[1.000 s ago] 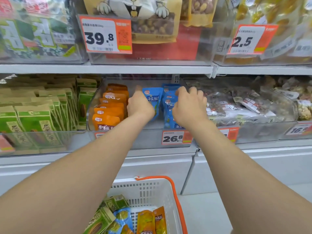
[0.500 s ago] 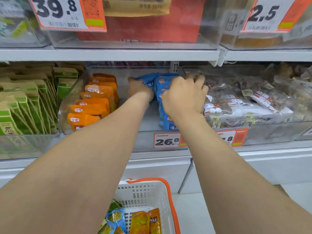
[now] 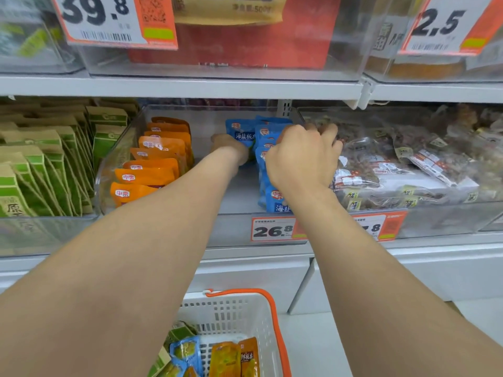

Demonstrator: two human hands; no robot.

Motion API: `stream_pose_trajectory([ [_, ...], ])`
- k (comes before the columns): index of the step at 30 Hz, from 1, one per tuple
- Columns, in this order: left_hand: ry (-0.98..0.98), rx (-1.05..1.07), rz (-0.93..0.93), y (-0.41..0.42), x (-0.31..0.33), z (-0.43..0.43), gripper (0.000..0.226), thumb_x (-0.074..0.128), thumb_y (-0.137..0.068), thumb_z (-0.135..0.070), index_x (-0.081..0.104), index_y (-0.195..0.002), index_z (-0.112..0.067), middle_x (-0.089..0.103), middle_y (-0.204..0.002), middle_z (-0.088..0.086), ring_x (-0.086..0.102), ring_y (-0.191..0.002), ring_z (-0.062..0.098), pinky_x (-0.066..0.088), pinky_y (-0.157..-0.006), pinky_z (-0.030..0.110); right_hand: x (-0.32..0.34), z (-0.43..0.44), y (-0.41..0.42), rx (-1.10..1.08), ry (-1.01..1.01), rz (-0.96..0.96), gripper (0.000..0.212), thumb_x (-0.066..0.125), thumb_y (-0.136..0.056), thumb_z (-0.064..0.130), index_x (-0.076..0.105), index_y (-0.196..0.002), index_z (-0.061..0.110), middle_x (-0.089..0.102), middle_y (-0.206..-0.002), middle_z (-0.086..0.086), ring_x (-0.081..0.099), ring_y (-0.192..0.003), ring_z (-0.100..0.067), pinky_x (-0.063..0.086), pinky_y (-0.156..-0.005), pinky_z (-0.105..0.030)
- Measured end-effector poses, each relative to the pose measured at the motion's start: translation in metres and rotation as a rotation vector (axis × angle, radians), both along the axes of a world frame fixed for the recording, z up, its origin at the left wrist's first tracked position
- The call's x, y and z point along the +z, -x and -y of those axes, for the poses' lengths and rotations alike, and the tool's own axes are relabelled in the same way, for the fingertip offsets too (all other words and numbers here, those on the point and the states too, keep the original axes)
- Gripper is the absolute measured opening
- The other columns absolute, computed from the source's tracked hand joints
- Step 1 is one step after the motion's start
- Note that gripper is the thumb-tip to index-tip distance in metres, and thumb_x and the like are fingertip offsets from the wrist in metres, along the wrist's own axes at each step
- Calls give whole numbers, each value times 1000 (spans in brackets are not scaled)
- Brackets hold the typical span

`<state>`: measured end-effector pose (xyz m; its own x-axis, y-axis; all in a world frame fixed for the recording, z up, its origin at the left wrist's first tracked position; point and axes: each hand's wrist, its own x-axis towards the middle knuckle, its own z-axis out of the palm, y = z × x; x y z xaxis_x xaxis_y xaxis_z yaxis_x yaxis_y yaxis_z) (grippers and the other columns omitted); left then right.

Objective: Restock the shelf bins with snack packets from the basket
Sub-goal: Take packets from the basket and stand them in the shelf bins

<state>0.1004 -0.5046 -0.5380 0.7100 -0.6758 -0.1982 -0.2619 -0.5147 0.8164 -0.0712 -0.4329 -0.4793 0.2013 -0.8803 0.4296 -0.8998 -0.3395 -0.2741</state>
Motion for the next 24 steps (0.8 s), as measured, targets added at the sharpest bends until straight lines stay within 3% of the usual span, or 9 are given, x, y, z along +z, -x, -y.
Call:
stream_pose_trajectory([
  [4, -72, -85, 168, 5, 12, -19, 45, 59, -98, -5, 54, -142, 0, 63, -135, 18, 64, -122, 37, 56, -99, 42, 4, -6, 1, 28, 3, 31, 30, 48, -85, 25, 71, -100, 15, 69, -111, -13, 45, -121, -40, 34, -98, -48],
  [6, -68, -129, 354, 13, 23, -34, 37, 57, -100, -7, 59, -136, 1, 64, -134, 20, 63, -123, 37, 53, -95, 40, 7, -10, 1, 46, 17, 6, 28, 53, -87, 23, 71, -107, 16, 68, -116, -13, 47, -121, -40, 34, -98, -48],
  [9, -55, -255, 627, 23, 36, -64, 30, 56, -102, -5, 63, -130, -7, 65, -125, 11, 65, -108, 29, 49, -80, 32, 11, -21, 1, 159, 47, -13, 32, 53, -87, 16, 68, -115, 14, 66, -118, -13, 51, -117, -38, 36, -95, -45],
  [11, 21, -356, 730, 24, 40, -88, 27, 58, -100, -7, 67, -125, -12, 67, -114, 7, 64, -99, 27, 46, -76, 34, 15, -32, 0, 285, 33, -33, 34, 51, -87, 10, 67, -117, 12, 65, -118, -13, 53, -114, -37, 38, -89, -44],
  [14, 203, -433, 877, 23, 46, -130, 16, 63, -96, -12, 70, -110, -18, 73, -108, 10, 69, -100, 35, 56, -84, 43, 21, -56, 2, 364, 29, -64, 31, 51, -88, 10, 65, -115, 11, 64, -115, -14, 55, -110, -37, 40, -79, -41],
  [17, 375, -499, 905, 29, 57, -179, 10, 63, -94, -10, 68, -100, -17, 69, -100, 6, 64, -96, 30, 53, -82, 46, 29, -88, 5, 381, -91, -53, 16, 51, -90, 14, 60, -103, 8, 59, -104, -14, 53, -91, -37, 36, -69, -37],
  [20, 507, -592, 1057, 37, 51, -236, 11, 54, -93, -19, 63, -98, -15, 61, -96, 6, 61, -88, 33, 50, -65, 49, 28, -128, 8, 488, -258, -192, 7, 52, -88, 16, 44, -87, 16, 47, -94, -12, 51, -89, -37, 38, -72, -37],
  [22, 468, -647, 1157, 35, 34, -272, 21, 47, -89, -27, 62, -98, -17, 60, -93, 4, 62, -85, 33, 48, -54, 46, 19, -155, 6, 543, -377, -358, 8, 49, -90, 15, 43, -91, 19, 46, -94, -7, 49, -87, -33, 42, -75, -37],
  [24, 345, -730, 1110, 30, 9, -303, 17, 49, -89, -27, 60, -100, -20, 64, -92, 0, 64, -84, 32, 48, -54, 42, 2, -180, 2, 564, -501, -547, 7, 46, -94, 14, 45, -99, 19, 46, -90, -3, 51, -87, -29, 46, -76, -38],
])
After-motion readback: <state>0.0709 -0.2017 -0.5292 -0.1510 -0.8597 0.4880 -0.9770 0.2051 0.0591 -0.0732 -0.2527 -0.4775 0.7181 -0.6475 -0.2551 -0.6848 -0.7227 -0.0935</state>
